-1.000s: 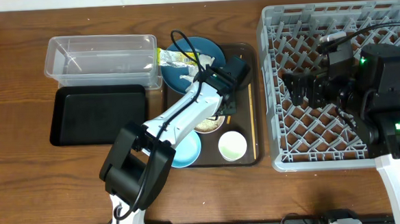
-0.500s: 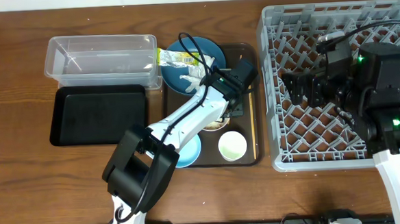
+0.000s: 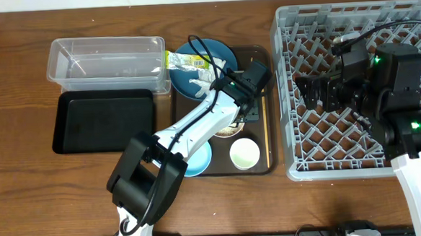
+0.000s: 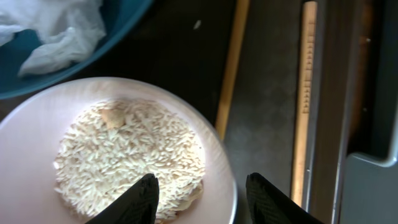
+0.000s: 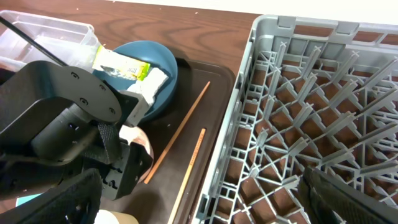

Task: Sort waste into correct bins and load items into the dishwasher rack
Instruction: 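Grasp the white rice bowl rim with the left gripper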

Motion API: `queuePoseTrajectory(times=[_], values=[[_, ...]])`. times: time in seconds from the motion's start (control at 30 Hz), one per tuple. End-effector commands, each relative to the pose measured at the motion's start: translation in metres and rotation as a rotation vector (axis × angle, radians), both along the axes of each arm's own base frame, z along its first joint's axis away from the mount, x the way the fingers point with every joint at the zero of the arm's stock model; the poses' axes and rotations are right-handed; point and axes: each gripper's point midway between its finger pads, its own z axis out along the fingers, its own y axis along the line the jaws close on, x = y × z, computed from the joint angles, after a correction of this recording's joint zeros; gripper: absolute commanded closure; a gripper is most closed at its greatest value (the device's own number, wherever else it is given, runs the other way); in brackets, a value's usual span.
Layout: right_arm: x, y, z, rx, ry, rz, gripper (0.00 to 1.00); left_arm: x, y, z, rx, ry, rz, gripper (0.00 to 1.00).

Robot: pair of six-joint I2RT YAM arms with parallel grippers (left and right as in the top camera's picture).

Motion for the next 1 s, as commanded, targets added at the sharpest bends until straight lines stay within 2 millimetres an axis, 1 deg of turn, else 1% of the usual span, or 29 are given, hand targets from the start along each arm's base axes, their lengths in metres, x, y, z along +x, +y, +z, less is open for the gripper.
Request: queuePoseTrajectory(times=[0.0,0.13,0.33,0.4,0.5,0.73,0.77,0.83,0.9,0.97], values=[[0.003,0.001,0.009,-0.016,-0.028,0.008,0.01,0.000,-0.009,0.016,-0.049,-0.017,-0.043,0.51],[0.003,-0.001,0.008,-0.022,-0.027,0.001,0.01,-0.001,-0.014,0.013,-0.054,-0.021,-0.053,0.51],[0.003,-0.001,0.007,-0.022,-0.024,0.001,0.01,-0.009,-0.019,-0.018,-0.007,0.030,-0.072,0.53],[0.003,-0.001,0.007,-0.022,-0.024,0.001,0.01,-0.011,-0.018,-0.024,0.002,0.040,-0.072,0.60],[0.003,-0.001,0.007,-0.022,-0.024,0.001,0.01,-0.010,-0.019,-0.024,0.002,0.041,-0.072,0.69],[0.004,-0.002,0.007,-0.027,-0.024,-0.005,0.01,-0.011,-0.019,-0.024,0.001,0.040,-0.072,0.81],[0.004,-0.002,0.007,-0.028,-0.023,-0.006,0.01,-0.011,-0.018,-0.024,0.003,0.042,-0.072,0.87],[0.004,-0.003,0.006,-0.029,-0.022,-0.008,0.01,-0.012,-0.017,-0.024,0.006,0.045,-0.072,0.93],[0.004,-0.003,0.007,-0.029,-0.023,-0.008,0.01,-0.013,-0.017,-0.022,0.006,0.047,-0.072,0.94],[0.004,-0.003,0.006,-0.029,-0.022,-0.008,0.01,-0.012,-0.015,-0.015,0.005,0.045,-0.069,0.94]])
